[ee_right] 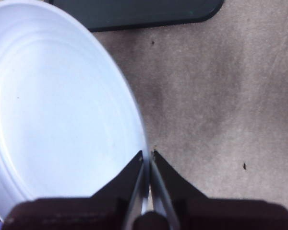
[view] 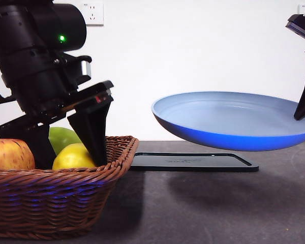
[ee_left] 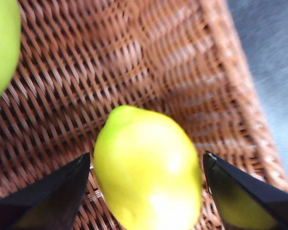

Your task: Take the lemon from the basket,put the lemon in the plate,hand out the plate

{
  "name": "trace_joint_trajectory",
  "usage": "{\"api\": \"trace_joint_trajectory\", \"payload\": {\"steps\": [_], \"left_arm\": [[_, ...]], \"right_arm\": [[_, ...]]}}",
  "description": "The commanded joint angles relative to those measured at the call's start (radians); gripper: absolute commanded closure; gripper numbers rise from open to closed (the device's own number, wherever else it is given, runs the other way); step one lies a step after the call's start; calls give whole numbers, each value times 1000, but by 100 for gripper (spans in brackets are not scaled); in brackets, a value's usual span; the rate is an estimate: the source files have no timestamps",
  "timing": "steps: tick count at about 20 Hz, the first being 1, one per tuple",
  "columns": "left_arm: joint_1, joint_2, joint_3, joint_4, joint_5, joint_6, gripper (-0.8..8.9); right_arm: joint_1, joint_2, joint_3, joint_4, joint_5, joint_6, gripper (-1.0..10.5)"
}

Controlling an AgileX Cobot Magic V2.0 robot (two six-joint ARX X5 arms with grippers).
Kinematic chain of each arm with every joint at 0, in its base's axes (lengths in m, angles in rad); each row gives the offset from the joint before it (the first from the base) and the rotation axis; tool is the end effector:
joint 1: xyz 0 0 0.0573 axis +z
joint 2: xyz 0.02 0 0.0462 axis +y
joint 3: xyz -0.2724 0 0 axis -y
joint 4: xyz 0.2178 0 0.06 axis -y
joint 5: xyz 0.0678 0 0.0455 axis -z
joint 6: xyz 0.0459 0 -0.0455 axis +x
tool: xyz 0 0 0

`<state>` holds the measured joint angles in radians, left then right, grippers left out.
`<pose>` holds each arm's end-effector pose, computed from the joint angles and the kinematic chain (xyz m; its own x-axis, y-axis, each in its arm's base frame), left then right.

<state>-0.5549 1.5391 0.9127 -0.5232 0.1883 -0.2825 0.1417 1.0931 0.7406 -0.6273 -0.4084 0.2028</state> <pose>0.2242 -0.1491 0.1937 0.2427 -0.3707 -0.8965 0.3433 0.8971 -0.2780 0.1768 0.0436 0.2352 0.4502 0.4654 -0.7621 -0.1760 0.8829 0.4352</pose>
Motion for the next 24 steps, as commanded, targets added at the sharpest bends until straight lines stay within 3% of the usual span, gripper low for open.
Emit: {"api": "trace_joint_trajectory", "payload": {"steps": [1,4,11,13,15,17,21,24], "left_arm": [[-10,15,14,-4,-3,-2,492],[-3,14,20,-6,-3,6,627],[-11,-75,212,-137,4,26,635],[-35,-95,285,-130,59,24,635],[-77,-95,343,-117,121,24,635],[-142,-94,352,-71,121,24,635],[-284,-42,352,-31,21,33,635],[-357,17,352,-19,14,49,635]], "right_arm": [[2,3,14,13,-5,9,943],[2,3,14,20,-3,9,943],[2,5,14,19,25,17,943],[2,8,14,19,24,72,943],[5,13,14,11,14,85,943],[11,14,14,-14,14,88,943],[18,14,14,-84,14,88,943],[28,14,14,-131,13,87,943]]}}
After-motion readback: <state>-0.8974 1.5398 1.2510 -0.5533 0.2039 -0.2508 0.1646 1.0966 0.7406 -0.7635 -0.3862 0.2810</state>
